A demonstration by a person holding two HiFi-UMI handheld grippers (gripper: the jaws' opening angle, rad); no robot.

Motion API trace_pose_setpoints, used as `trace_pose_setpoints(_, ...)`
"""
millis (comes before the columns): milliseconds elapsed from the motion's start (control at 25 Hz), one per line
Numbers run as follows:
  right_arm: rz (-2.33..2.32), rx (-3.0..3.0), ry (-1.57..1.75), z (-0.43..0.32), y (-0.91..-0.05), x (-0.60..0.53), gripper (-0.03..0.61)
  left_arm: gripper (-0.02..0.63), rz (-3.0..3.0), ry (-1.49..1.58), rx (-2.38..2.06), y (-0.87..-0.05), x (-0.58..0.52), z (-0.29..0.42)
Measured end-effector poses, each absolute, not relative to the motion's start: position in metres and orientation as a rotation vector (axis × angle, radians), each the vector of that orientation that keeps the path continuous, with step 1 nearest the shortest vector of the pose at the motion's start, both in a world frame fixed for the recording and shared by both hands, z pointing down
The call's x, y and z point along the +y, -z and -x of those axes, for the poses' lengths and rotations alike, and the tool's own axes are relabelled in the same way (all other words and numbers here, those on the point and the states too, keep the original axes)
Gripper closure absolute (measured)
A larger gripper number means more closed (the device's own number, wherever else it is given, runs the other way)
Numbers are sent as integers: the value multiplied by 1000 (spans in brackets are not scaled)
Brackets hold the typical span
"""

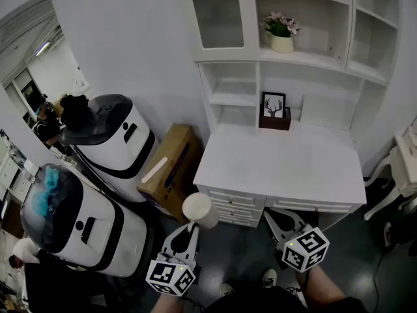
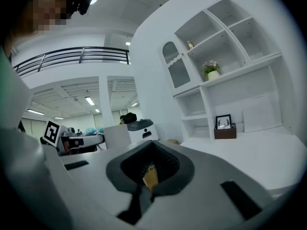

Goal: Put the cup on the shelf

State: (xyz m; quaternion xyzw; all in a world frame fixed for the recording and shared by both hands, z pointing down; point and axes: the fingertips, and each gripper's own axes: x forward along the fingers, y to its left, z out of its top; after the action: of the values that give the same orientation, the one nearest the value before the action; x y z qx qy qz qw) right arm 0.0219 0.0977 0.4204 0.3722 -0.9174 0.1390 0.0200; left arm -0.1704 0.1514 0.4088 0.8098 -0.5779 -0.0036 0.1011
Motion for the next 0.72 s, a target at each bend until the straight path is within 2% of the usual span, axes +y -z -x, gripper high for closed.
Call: trace_pose_setpoints(720,-1216,-2818,-445,17,-426,109,575,577,-2457,-17,-1624,-409,154,200)
